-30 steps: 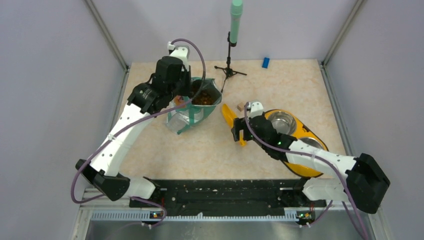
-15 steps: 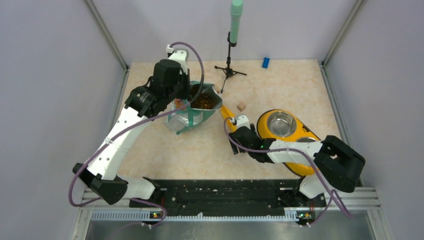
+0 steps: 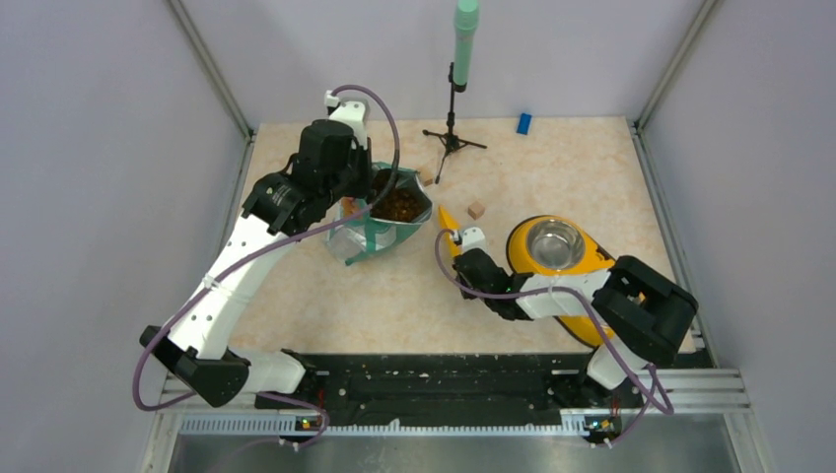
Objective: Serve the pet food
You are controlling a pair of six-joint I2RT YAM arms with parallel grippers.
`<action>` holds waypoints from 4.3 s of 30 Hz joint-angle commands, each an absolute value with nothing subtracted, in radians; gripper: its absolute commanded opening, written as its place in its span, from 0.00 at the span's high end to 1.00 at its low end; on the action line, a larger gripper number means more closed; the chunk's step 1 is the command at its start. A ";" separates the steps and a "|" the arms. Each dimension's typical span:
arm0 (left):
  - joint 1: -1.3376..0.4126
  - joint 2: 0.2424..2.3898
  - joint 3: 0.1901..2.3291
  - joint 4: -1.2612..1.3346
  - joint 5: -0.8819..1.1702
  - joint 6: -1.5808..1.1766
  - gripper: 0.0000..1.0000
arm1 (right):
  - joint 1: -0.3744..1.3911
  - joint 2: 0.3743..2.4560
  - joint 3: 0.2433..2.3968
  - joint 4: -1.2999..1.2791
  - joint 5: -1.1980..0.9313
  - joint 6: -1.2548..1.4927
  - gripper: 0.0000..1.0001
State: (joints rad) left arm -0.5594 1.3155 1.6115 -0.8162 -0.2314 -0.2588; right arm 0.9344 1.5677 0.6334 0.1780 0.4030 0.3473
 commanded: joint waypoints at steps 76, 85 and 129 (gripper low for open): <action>-0.555 1.438 1.778 -0.801 -0.303 -0.159 1.00 | 0.606 1.522 0.743 0.142 -0.074 0.490 0.36; -0.554 1.428 1.768 -0.801 -0.302 -0.158 1.00 | 0.711 1.572 0.788 0.101 0.116 0.487 0.39; -0.554 1.401 1.755 -0.812 -0.349 -0.134 1.00 | 0.635 1.646 0.847 0.255 0.048 0.137 0.25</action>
